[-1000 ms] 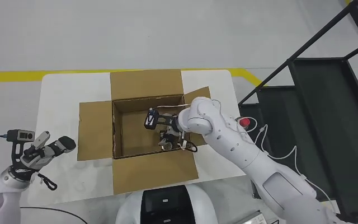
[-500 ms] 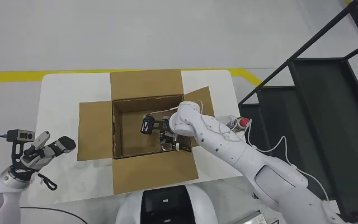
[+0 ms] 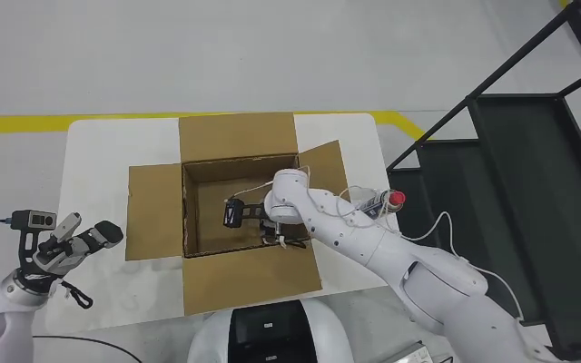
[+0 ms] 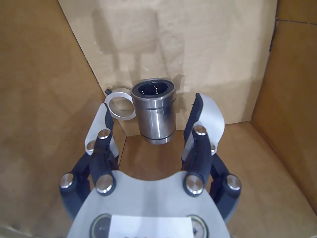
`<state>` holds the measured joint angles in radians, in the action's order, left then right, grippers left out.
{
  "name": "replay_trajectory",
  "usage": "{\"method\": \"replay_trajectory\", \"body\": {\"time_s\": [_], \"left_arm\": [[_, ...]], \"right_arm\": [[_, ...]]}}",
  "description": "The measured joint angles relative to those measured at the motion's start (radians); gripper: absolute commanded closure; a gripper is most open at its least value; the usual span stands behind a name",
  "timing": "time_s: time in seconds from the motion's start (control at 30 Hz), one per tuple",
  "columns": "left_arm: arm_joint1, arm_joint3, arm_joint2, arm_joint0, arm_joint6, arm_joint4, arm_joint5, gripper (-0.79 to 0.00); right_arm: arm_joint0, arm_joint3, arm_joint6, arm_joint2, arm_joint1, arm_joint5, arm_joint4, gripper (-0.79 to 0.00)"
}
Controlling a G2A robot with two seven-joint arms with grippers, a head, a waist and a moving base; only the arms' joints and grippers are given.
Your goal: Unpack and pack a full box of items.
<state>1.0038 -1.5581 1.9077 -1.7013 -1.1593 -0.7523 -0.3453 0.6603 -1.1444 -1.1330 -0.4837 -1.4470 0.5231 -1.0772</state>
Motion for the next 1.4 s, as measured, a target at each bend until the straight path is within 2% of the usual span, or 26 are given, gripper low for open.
{"method": "replay_trajectory", "body": {"time_s": [0.2,0.37,0.43,0.47,0.5,0.53,0.73,0.9,1.13,1.4], "left_arm": [[0.000,0.000,0.000,0.000,0.000,0.000,0.000,-0.785],[0.000,0.000,0.000,0.000,0.000,0.000,0.000,-0.785],[0.000,0.000,0.000,0.000,0.000,0.000,0.000,-0.785],[0.000,0.000,0.000,0.000,0.000,0.000,0.000,-0.785],[0.000,0.000,0.000,0.000,0.000,0.000,0.000,-0.785],[0.000,0.000,0.000,0.000,0.000,0.000,0.000,-0.785],[0.000,0.000,0.000,0.000,0.000,0.000,0.000,-0.785],[0.000,0.000,0.000,0.000,0.000,0.000,0.000,-0.785],[0.000,0.000,0.000,0.000,0.000,0.000,0.000,-0.785],[0.000,0.000,0.000,0.000,0.000,0.000,0.000,-0.785]], "right_arm": [[-0.017,0.050,0.007,0.029,-0.024,-0.002,-0.018,-0.517],[-0.033,0.086,-0.003,0.050,-0.045,-0.010,-0.029,-0.425],[-0.039,0.098,-0.008,0.056,-0.053,-0.015,-0.033,-0.351],[-0.041,0.103,-0.009,0.059,-0.057,-0.015,-0.034,-0.280],[-0.043,0.107,-0.009,0.062,-0.060,-0.015,-0.035,-0.172],[-0.045,0.113,-0.008,0.064,-0.065,-0.014,-0.036,0.000],[-0.058,0.121,-0.022,0.068,-0.080,-0.030,-0.046,0.000],[-0.061,0.050,-0.072,0.035,-0.073,-0.062,-0.041,0.000],[-0.007,-0.156,-0.141,-0.052,-0.029,-0.106,-0.061,0.000],[0.106,-0.332,-0.087,-0.143,0.025,-0.096,-0.142,0.000]]}}
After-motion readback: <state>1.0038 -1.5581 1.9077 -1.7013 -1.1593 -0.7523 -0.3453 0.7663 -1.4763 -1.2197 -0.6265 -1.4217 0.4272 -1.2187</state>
